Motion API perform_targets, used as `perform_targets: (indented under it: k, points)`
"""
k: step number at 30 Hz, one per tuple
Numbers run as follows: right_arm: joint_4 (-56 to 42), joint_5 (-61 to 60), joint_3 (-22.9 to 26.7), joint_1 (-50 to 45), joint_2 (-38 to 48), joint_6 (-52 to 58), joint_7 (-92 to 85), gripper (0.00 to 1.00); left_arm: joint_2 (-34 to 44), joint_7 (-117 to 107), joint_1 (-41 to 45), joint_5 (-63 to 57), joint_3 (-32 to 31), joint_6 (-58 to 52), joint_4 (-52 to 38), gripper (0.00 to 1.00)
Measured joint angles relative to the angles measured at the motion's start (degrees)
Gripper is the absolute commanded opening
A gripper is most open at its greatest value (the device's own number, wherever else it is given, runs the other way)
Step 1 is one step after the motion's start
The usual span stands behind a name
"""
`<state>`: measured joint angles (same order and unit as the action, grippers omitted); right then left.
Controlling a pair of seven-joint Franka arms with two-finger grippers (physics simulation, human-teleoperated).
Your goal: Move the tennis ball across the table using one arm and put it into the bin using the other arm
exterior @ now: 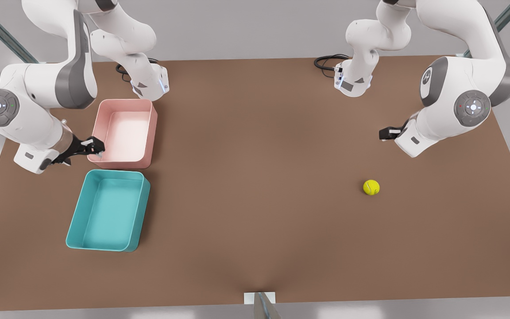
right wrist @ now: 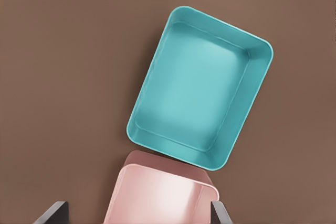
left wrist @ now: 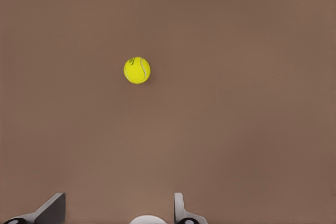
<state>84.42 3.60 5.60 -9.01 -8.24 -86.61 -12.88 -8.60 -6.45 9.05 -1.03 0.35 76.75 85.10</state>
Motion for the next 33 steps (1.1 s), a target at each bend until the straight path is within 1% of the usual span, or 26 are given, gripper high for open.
perform_targets:
  k: [1, 2, 3, 5, 6, 9, 11, 13, 15, 16, 17, 18, 20, 22, 27, 33]
  points:
    - [0.02, -0.05, 0.00, -0.02, 0.00, -0.24, 0.44, 1.00, -0.01, -0.14, 0.00, 0.00, 0.00, 0.14, 0.00, 0.99]
    - [0.03, -0.10, 0.00, -0.02, -0.04, -0.45, 0.86, 1.00, -0.17, -0.26, 0.01, 0.01, 0.01, 0.31, 0.00, 0.65]
    - [-0.10, -0.13, 0.00, 0.01, -0.24, -0.62, 1.27, 1.00, -1.29, -0.32, -0.03, -0.01, 0.07, 0.54, -0.04, 0.21]
    - [-0.63, -0.15, -0.12, -0.04, -1.19, -0.97, 2.03, 1.00, -6.03, 0.72, -1.32, 0.13, 0.17, 3.67, 0.07, 0.21]
    - [-0.86, -0.32, -0.15, -0.13, -1.39, -1.13, 2.38, 1.00, -9.60, 2.38, -2.82, 0.52, 0.18, 6.34, 0.12, 0.21]
    - [-1.54, -0.80, -0.13, -0.16, -1.64, -1.47, 3.26, 1.00, -20.42, 13.35, -7.92, 2.25, -0.27, 17.16, 0.17, 0.21]
    - [-2.96, -0.77, -0.08, -0.05, -2.23, -1.64, 3.76, 1.00, -24.89, 23.23, -10.01, 3.36, -0.39, 23.45, 0.50, 0.21]
    - [-3.45, -0.67, 0.02, -0.03, -2.56, -1.76, 4.19, 1.00, -27.50, 33.56, -11.57, 4.10, -0.36, 27.92, 1.39, 0.21]
    - [-3.53, -0.52, 0.14, 0.22, -2.74, -1.84, 4.57, 1.00, -28.28, 43.68, -13.02, 4.44, -0.13, 30.93, 3.55, 0.21]
    - [-3.57, -0.47, 0.16, 0.34, -2.90, -1.88, 4.75, 1.00, -26.89, 48.35, -13.40, 4.50, -0.03, 32.78, 6.67, 0.21]
    - [-3.60, -0.43, 0.17, 0.41, -2.98, -1.91, 4.91, 1.00, -23.96, 52.72, -13.54, 4.16, 0.03, 35.53, 12.14, 0.21]
    - [-3.61, -0.39, 0.18, 0.43, -3.04, -1.93, 5.07, 1.00, -21.45, 56.83, -13.56, 3.29, 0.39, 37.93, 15.77, 0.21]
    - [-3.61, -0.15, 0.24, 0.40, -3.13, -1.95, 5.36, 1.00, -19.27, 64.38, -13.70, 1.92, 0.82, 42.42, 20.38, 0.21]
    - [-3.59, 1.26, 0.24, 0.40, -3.49, -1.98, 5.61, 1.00, -18.91, 71.11, -13.79, 1.14, 1.13, 46.92, 23.91, 0.21]
    - [-3.62, 2.58, -0.12, 0.15, -3.07, -1.68, 6.18, 1.00, -20.52, 84.66, -13.96, 0.33, 1.29, 53.84, 27.67, 0.21]
    - [-3.54, 2.35, -0.34, -0.10, -2.72, -0.49, 6.70, 1.00, -22.23, 94.38, -13.68, 0.14, 1.25, 56.94, 28.84, 0.21]
